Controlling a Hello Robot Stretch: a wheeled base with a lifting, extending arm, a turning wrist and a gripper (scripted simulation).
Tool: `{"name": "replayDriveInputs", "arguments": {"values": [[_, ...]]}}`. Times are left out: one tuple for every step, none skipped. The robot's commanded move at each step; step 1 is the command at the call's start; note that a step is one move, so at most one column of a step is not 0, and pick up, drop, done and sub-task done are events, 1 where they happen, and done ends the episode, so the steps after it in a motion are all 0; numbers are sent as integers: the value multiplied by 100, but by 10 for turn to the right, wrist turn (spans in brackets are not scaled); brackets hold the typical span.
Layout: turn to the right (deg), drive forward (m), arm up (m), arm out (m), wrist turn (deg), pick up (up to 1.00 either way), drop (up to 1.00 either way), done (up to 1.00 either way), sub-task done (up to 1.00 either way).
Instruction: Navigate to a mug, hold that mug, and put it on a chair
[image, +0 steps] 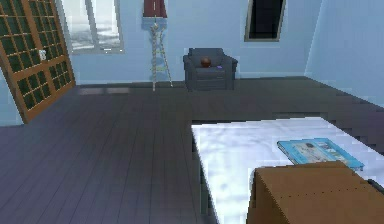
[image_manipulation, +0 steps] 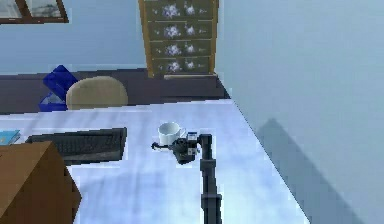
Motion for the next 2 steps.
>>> {"name": "replayDriveInputs", "arguments": {"values": [[0,0,10,0,0,0,0,0,0],[0,0,22,0,0,0,0,0,0]]}}
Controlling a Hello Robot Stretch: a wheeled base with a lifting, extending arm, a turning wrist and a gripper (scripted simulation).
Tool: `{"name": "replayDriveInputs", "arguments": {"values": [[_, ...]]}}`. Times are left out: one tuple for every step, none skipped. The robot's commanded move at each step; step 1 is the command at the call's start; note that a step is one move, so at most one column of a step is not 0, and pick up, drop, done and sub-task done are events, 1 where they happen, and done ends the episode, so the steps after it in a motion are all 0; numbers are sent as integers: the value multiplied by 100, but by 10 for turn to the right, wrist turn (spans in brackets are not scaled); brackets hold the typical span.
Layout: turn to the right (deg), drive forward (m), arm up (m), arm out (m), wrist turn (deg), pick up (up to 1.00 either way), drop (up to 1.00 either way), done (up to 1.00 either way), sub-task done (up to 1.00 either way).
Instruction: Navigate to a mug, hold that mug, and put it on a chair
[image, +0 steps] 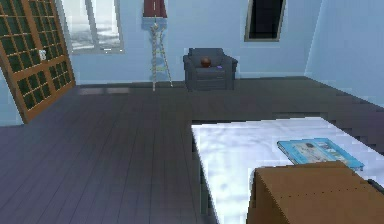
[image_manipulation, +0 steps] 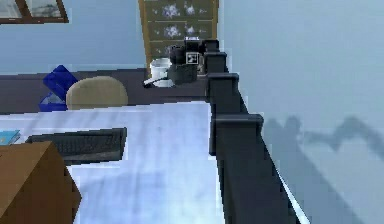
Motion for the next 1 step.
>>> {"name": "replayDriveInputs", "arguments": {"values": [[0,0,0,0,-450,0,0,0,0]]}}
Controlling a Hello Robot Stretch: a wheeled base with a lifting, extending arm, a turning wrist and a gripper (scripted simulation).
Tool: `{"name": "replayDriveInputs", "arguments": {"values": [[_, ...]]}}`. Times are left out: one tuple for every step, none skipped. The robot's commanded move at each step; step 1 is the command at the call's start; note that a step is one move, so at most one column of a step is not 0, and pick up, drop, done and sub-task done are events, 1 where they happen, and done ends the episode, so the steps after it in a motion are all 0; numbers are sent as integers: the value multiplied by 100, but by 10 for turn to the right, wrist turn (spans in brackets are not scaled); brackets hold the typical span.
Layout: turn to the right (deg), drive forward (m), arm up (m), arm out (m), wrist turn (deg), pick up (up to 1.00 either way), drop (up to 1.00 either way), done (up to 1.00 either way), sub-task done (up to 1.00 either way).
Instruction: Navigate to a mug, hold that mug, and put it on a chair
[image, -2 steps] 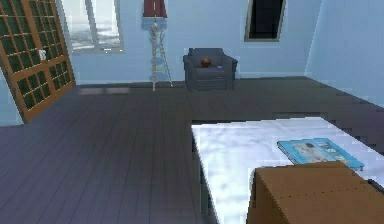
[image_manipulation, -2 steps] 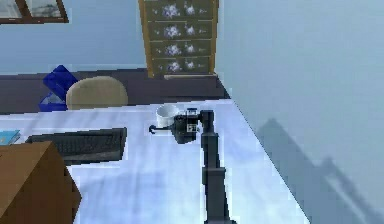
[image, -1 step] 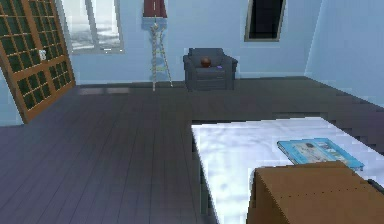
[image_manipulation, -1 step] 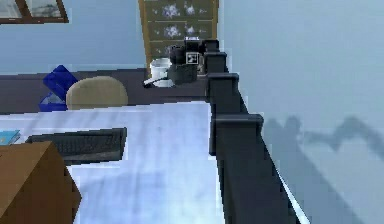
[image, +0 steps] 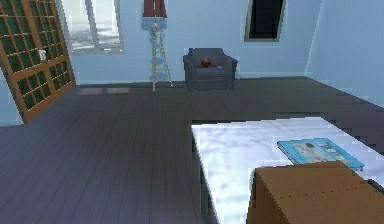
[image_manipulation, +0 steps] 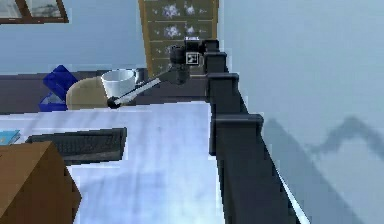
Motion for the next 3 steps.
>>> {"name": "replayDriveInputs", "arguments": {"values": [[0,0,0,0,-450,0,0,0,0],[0,0,0,0,-120,0,0,0,0],[0,0,0,-40,0,0,0,0,0]]}}
